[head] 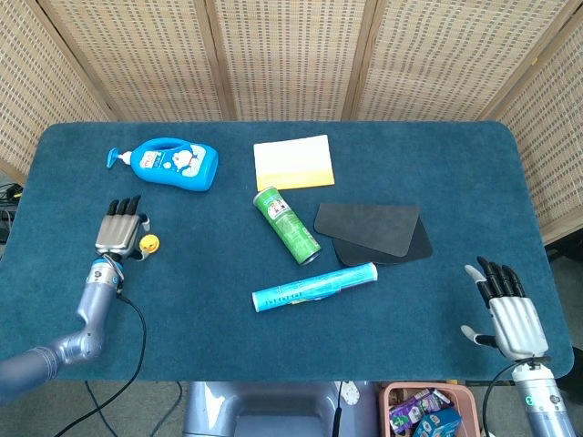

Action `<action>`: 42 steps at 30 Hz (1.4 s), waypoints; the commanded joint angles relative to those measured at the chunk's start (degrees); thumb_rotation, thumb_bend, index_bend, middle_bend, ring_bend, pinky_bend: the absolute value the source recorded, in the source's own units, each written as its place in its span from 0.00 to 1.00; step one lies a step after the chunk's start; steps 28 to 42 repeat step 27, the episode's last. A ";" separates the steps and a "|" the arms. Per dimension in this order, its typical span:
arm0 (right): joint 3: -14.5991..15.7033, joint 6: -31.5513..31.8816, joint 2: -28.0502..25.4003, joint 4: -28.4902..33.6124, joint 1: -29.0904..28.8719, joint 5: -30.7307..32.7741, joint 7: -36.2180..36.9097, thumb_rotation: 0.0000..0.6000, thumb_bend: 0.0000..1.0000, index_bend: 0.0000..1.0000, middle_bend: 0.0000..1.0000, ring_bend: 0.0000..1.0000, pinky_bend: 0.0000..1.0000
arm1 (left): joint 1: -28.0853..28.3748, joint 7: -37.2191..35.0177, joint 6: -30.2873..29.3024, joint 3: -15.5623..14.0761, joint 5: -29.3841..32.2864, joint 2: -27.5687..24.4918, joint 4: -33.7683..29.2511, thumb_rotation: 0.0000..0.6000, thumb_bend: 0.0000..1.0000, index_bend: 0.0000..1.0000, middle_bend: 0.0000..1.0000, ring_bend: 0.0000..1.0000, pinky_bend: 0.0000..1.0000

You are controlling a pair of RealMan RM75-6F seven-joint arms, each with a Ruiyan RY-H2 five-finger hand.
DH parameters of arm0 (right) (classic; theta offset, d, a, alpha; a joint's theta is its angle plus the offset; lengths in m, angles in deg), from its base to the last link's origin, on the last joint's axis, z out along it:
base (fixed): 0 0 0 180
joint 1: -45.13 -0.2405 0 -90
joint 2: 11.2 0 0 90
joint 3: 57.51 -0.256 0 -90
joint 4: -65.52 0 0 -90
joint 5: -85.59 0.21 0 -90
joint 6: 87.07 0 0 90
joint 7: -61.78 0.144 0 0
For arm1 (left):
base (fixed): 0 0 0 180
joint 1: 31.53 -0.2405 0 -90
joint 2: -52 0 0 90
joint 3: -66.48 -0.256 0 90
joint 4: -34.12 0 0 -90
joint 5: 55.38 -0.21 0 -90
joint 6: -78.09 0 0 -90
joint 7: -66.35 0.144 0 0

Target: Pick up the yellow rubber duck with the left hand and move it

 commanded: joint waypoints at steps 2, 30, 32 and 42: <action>0.00 0.31 0.02 -0.07 0.08 -0.19 0.17 1.00 0.10 0.00 0.00 0.00 0.00 | 0.28 1.33 -0.34 -0.12 1.11 -0.06 -0.69 1.00 0.15 0.33 0.00 0.00 0.00; 0.79 2.69 0.17 1.26 0.60 -3.12 -1.67 1.00 0.10 0.00 0.00 0.00 0.00 | -26.66 -13.40 -39.62 -11.87 -26.58 -17.10 -30.37 1.00 0.13 0.00 0.00 0.00 0.00; 0.79 2.69 0.17 1.26 0.60 -3.12 -1.67 1.00 0.10 0.00 0.00 0.00 0.00 | -26.66 -13.40 -39.62 -11.87 -26.58 -17.10 -30.37 1.00 0.13 0.00 0.00 0.00 0.00; 0.79 2.69 0.17 1.26 0.60 -3.12 -1.67 1.00 0.10 0.00 0.00 0.00 0.00 | -26.66 -13.40 -39.62 -11.87 -26.58 -17.10 -30.37 1.00 0.13 0.00 0.00 0.00 0.00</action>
